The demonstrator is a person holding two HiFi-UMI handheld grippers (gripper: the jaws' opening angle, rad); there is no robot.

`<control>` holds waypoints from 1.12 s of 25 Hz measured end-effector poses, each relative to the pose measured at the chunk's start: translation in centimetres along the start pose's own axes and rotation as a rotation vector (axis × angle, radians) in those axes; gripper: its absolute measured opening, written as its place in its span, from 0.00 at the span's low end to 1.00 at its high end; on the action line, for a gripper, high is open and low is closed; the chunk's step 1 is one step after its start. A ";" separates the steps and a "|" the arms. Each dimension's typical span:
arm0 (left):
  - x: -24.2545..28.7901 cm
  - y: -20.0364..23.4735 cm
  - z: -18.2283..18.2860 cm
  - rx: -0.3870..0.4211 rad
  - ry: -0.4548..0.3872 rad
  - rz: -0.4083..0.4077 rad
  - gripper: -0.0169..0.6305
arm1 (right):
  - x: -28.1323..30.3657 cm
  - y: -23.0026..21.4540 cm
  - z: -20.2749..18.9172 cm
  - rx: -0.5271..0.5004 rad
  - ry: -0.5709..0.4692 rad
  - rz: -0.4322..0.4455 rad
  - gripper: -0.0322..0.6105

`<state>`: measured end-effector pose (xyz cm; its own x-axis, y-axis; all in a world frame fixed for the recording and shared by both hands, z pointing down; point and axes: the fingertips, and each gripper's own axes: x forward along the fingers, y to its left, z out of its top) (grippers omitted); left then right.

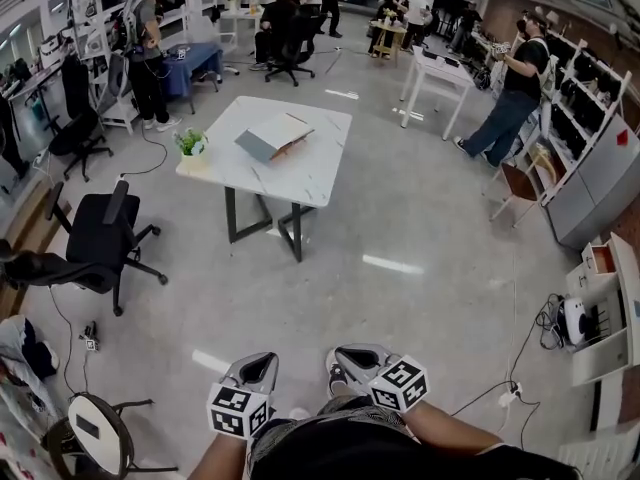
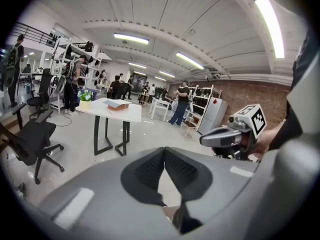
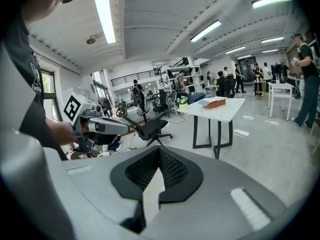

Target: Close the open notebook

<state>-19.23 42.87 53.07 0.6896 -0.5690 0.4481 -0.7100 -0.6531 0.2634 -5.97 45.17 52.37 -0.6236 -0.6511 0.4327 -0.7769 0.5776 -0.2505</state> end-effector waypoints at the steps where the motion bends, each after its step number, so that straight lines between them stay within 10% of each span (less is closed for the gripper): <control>1: 0.3 0.1 0.1 -0.008 0.000 0.002 0.12 | 0.1 -0.2 0.0 -0.001 0.001 0.002 0.05; 28: 16.1 3.4 11.1 0.022 0.011 0.082 0.12 | 5.3 -17.9 6.8 0.014 -0.012 0.067 0.05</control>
<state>-8.99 25.95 51.74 0.6277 -0.6154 0.4767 -0.7605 -0.6155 0.2069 4.05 28.02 53.27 -0.6749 -0.6172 0.4045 -0.7347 0.6128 -0.2909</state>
